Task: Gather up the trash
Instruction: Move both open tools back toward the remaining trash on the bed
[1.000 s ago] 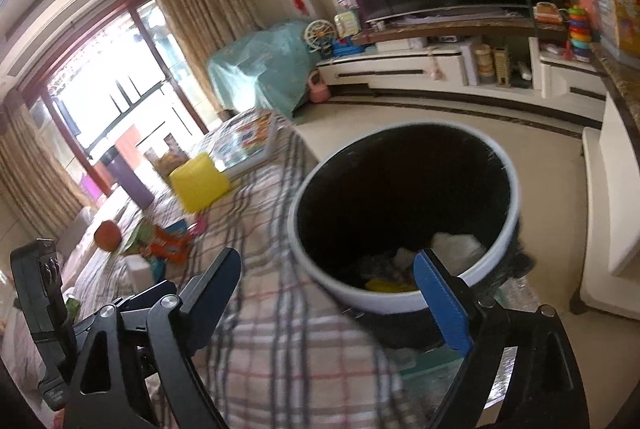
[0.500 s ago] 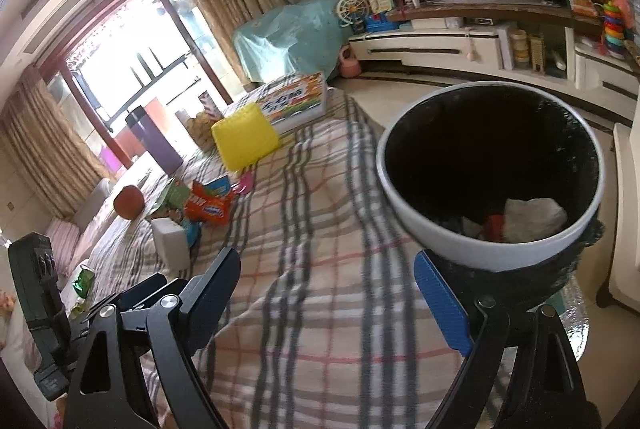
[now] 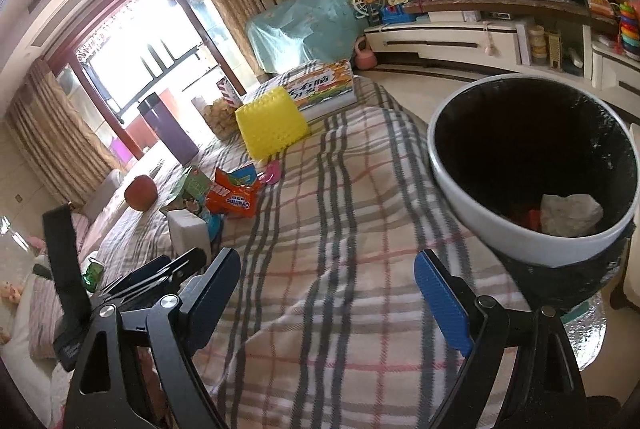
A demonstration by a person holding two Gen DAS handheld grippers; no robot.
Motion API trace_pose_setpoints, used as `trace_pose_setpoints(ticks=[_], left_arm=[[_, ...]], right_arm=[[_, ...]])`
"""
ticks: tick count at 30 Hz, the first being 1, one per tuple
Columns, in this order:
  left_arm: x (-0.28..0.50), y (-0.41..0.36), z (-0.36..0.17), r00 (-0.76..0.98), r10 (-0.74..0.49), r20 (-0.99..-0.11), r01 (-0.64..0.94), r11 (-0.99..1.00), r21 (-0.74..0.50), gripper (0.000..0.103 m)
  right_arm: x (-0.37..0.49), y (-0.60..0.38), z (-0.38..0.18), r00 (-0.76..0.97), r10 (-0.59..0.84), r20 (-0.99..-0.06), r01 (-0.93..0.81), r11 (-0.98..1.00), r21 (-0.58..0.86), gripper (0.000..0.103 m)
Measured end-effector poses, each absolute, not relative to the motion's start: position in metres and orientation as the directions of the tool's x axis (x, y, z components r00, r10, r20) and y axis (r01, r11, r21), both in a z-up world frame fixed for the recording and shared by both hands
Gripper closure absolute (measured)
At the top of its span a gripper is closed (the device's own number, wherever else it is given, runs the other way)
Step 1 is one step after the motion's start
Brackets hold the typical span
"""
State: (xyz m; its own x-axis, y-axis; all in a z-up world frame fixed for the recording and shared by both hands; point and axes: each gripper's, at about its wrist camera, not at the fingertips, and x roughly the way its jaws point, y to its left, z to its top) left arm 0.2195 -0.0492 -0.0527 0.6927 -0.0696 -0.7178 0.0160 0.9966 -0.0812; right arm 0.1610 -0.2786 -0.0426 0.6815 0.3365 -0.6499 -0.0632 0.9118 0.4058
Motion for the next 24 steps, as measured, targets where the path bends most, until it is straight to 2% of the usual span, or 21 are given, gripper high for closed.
trace_pose_setpoints(ticks=[3, 6, 17, 20, 24], left_arm=[[0.219, -0.034, -0.057, 0.681, -0.093, -0.727, 0.012, 0.993, -0.116, 0.039], [0.210, -0.025, -0.056, 0.685, -0.111, -0.720, 0.020, 0.991, -0.133, 0.040], [0.171, 0.021, -0.054, 0.682, -0.075, -0.728, -0.012, 0.993, -0.114, 0.039], [0.167, 0.022, -0.055, 0.676, -0.100, -0.730, -0.006, 0.990, -0.141, 0.027], [0.169, 0.009, -0.056, 0.676, -0.115, -0.728, 0.017, 0.990, -0.140, 0.025]], right_arm=[[0.166, -0.271, -0.048, 0.668, 0.351, -0.656, -0.070, 0.908, 0.414, 0.013], [0.171, -0.262, -0.053, 0.656, 0.365, -0.661, -0.085, 0.906, 0.416, 0.013], [0.198, -0.227, -0.061, 0.622, 0.414, -0.665, -0.160, 0.898, 0.410, 0.013], [0.209, -0.214, -0.063, 0.610, 0.419, -0.673, -0.193, 0.902, 0.387, 0.013], [0.225, -0.197, -0.067, 0.591, 0.420, -0.688, -0.236, 0.906, 0.351, 0.014]])
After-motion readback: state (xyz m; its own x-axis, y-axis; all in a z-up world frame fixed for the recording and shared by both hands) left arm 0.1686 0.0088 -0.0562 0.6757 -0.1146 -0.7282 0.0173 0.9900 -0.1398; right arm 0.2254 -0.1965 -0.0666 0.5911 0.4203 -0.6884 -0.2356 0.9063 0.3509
